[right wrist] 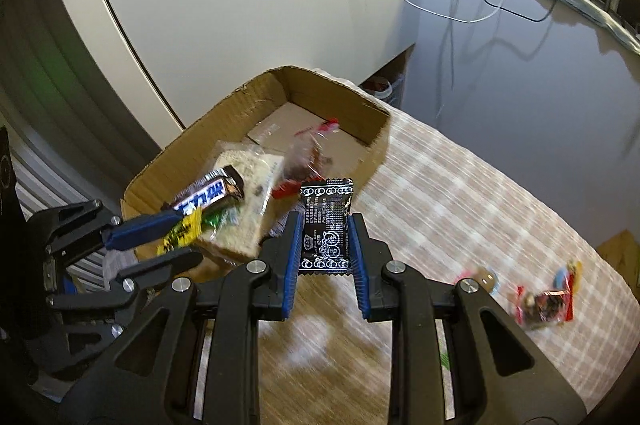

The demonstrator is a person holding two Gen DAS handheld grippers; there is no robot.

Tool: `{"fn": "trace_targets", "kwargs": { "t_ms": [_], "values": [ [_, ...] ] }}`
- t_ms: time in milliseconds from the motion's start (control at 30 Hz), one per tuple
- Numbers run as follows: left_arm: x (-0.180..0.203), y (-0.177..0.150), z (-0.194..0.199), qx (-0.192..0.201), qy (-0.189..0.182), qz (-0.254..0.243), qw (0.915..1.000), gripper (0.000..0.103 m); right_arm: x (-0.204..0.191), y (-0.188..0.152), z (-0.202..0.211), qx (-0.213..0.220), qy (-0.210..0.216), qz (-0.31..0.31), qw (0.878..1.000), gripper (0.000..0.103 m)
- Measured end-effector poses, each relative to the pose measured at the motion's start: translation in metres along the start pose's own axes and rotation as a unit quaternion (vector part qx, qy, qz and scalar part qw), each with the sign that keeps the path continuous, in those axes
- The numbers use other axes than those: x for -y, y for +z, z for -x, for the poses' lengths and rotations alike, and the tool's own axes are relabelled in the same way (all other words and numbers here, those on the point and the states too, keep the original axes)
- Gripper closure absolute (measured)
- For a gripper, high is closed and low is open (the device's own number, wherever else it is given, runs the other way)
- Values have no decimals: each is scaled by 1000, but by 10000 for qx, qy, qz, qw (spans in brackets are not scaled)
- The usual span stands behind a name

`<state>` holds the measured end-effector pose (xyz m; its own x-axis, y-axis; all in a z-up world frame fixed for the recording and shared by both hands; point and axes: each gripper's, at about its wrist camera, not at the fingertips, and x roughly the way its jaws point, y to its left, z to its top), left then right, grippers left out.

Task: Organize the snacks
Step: 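Carry the yellow candy and black chocolate into the box and open both tools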

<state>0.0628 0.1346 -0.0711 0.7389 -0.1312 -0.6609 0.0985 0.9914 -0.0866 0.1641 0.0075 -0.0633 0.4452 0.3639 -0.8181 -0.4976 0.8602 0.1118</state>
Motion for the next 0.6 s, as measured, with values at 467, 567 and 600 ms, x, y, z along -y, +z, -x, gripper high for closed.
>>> {"fn": "trace_targets", "kwargs": {
  "t_ms": [467,567,600],
  "values": [
    [-15,-5,-5,-75,32,44,10000,81,-23,19,-34,-191,204,111,9995,79],
    [-16,-5,-5,-86,23,46,9999,80,-24,21,-37,-204,249,73,9995,79],
    [-16,-5,-5,-81,19,49,10000,80,-24,21,-37,-208,263,67,9994,79]
  ]
}}
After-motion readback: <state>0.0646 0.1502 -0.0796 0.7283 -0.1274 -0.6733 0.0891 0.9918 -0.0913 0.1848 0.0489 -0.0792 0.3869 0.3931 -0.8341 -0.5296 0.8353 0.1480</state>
